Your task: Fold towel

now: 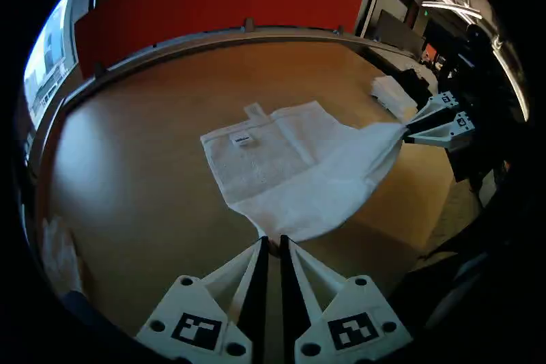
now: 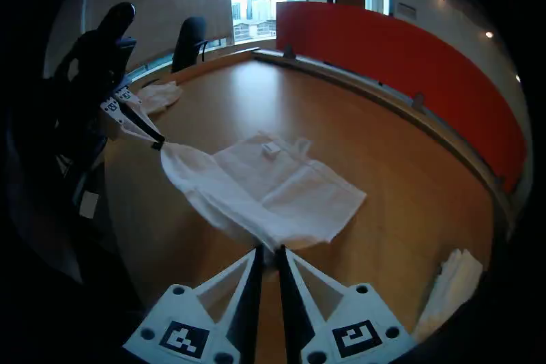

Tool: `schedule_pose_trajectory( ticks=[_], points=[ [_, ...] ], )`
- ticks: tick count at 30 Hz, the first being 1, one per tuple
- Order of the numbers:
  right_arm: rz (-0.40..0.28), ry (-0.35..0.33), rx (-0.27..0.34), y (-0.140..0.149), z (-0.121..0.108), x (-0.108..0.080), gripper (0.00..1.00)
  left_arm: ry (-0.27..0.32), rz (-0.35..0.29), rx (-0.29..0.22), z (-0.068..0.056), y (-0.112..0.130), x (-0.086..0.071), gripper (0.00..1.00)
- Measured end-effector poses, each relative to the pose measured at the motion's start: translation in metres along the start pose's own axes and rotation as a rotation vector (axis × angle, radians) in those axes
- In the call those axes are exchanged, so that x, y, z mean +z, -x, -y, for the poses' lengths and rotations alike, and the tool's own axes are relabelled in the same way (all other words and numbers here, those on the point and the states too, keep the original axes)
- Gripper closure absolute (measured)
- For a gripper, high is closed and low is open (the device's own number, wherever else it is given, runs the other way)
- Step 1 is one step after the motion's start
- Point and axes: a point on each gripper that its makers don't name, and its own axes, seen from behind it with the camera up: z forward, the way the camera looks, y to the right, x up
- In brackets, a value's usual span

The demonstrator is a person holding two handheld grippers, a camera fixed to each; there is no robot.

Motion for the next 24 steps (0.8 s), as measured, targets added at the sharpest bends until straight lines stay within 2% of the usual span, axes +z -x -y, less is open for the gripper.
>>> schedule_pose_trajectory(
  ticks=[9,24],
  points=[
    [-0.008,0.002,0.005,-0.007,-0.005,0.006,0.84,-0.009,-0.011,0.008,0.008,-0.014,0.005,0.88],
    [0.005,0.037,-0.005,-0.032,-0.051,0.029,0.84,-0.043,-0.057,-0.011,0.047,-0.072,0.03,0.88]
  ],
)
